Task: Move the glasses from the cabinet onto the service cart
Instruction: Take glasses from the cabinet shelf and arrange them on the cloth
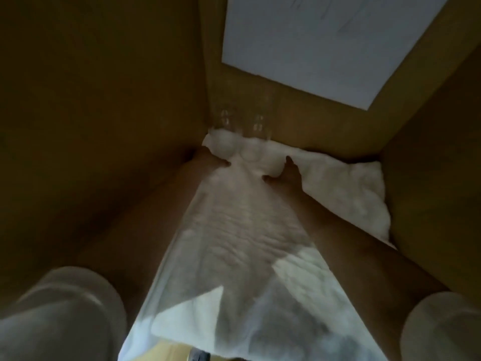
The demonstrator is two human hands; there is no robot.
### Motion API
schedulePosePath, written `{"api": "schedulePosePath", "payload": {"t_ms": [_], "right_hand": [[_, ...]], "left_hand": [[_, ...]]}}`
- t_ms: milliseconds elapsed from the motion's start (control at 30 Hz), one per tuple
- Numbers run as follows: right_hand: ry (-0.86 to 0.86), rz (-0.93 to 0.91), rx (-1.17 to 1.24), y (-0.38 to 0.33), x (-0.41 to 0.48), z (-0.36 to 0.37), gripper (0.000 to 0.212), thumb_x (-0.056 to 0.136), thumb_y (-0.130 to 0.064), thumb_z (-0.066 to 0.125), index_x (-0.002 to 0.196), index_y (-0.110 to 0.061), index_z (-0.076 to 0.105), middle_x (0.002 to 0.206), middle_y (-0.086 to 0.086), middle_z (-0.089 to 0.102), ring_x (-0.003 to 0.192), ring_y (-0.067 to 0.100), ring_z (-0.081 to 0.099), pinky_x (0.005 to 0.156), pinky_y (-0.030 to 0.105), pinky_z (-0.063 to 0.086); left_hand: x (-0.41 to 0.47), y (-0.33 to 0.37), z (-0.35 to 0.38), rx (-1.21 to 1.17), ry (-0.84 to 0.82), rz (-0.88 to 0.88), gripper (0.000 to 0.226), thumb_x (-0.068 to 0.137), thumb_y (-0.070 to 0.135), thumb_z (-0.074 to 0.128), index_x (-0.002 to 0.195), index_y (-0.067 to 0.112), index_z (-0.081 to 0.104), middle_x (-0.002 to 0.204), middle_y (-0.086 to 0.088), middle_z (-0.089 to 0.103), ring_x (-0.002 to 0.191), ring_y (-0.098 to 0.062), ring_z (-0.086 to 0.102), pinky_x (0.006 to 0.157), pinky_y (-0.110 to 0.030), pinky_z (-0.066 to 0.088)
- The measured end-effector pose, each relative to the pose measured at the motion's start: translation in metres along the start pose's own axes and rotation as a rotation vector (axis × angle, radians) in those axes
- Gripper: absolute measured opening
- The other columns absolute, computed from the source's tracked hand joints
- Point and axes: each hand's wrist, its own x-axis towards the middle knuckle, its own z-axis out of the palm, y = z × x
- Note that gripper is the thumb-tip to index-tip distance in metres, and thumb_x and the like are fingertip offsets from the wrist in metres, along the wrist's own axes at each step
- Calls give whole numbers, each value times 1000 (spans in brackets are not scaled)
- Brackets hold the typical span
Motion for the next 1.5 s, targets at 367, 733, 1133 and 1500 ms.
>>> {"api": "schedulePosePath", "payload": {"t_ms": [367,733,1133,1500], "right_hand": [[-104,-227,-37,-20,-79,7,69,87,-24,67,145,-7,34,147,13,37,137,24,33,106,24,26],[-287,-250,107,-51,-219,29,60,82,-18,72,137,-19,47,142,4,46,131,20,44,107,30,38],[-380,-326,-110,-59,-397,140,33,80,-27,74,112,-29,65,111,-2,63,83,10,56,76,17,39],[-661,-583,-218,-154,-479,288,63,80,-26,74,137,-26,47,140,5,43,127,23,44,94,24,35]], "left_hand": [[-102,-44,-1,146,1,144,60,86,19,68,139,10,40,139,-13,46,123,-27,49,91,-29,44],[-248,-104,-36,363,-214,347,45,90,24,60,134,22,49,136,-2,49,121,-20,49,88,-18,37],[-366,-287,-132,446,-421,198,46,88,21,67,132,15,52,129,-5,56,114,-22,56,92,-26,42],[-439,-431,-222,456,-59,-18,64,84,17,66,141,13,38,137,-10,50,124,-28,49,100,-31,38]]}}
